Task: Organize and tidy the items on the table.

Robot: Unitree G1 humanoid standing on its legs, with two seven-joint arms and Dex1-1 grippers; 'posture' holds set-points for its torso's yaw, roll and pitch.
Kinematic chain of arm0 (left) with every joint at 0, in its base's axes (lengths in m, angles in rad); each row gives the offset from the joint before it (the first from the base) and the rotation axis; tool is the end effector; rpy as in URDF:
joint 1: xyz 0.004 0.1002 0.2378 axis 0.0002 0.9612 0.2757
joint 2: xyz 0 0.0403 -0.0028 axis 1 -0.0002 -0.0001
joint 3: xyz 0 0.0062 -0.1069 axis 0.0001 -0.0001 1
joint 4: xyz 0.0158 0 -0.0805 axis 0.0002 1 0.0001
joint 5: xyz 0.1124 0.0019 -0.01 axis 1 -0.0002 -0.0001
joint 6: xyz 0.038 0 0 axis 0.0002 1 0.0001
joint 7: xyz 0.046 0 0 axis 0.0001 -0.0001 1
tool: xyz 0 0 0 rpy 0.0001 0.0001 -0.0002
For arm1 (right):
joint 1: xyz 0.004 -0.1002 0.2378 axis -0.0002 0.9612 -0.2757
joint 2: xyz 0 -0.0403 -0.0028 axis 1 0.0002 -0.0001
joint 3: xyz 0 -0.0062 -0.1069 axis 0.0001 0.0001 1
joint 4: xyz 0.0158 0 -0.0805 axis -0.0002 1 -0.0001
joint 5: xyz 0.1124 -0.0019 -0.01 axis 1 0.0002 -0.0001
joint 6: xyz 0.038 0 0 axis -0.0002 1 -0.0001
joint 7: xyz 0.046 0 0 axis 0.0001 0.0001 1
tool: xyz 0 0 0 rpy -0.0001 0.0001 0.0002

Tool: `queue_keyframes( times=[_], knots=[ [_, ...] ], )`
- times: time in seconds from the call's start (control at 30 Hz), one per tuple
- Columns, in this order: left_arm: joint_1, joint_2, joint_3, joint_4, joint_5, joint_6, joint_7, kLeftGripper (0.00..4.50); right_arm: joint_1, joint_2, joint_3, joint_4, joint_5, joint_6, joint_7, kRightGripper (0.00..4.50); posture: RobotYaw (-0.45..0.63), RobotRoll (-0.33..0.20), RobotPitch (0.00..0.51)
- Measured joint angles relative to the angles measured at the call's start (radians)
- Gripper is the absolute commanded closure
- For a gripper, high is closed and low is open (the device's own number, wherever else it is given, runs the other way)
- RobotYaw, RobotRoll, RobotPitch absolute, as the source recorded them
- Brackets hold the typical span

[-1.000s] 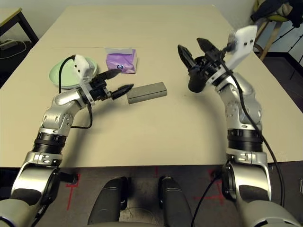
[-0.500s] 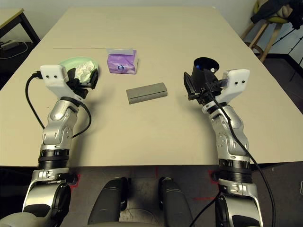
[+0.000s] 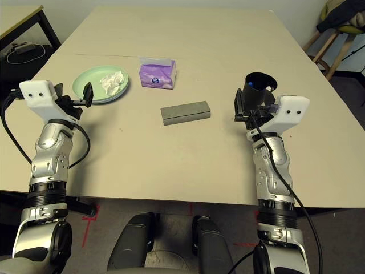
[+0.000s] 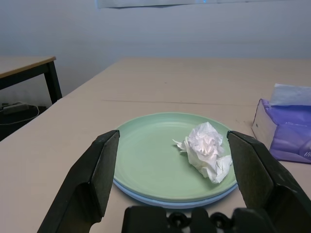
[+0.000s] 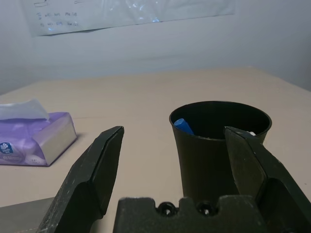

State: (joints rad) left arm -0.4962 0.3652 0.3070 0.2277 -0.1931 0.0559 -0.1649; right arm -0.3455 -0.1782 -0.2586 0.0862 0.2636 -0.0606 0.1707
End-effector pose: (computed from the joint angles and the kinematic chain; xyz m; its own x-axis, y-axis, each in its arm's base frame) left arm 0.2943 0.2584 0.1499 0.9565 0.0697 0.2833 -0.0902 0.9941 0.0601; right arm 0.2732 -0.2169 0.1171 0.9332 -0.0117 0.3591 -0.0255 0.9948 0.0988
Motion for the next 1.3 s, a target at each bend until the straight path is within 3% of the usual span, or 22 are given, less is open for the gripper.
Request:
queue_keyframes(
  times=[0.6, 1.03, 1.3],
  knots=[
    [0.012, 0.054, -0.008, 0.024, -0.063, 0.029, -0.212, 0.00, 0.092, -0.047, -0.007, -0.067, -0.012, -0.006, -0.011, 0.05, 0.22, 0.000, 0.124],
    [0.010, 0.052, -0.014, 0.033, -0.072, 0.037, -0.233, 0.00, 0.098, -0.146, -0.026, -0.079, -0.056, 0.046, -0.014, 0.05, 0.20, 0.000, 0.123],
    [0.011, 0.028, -0.014, 0.041, -0.053, -0.002, -0.186, 0.00, 0.098, -0.145, -0.041, -0.063, -0.035, 0.060, -0.012, 0.05, 0.19, 0.000, 0.117]
  ],
)
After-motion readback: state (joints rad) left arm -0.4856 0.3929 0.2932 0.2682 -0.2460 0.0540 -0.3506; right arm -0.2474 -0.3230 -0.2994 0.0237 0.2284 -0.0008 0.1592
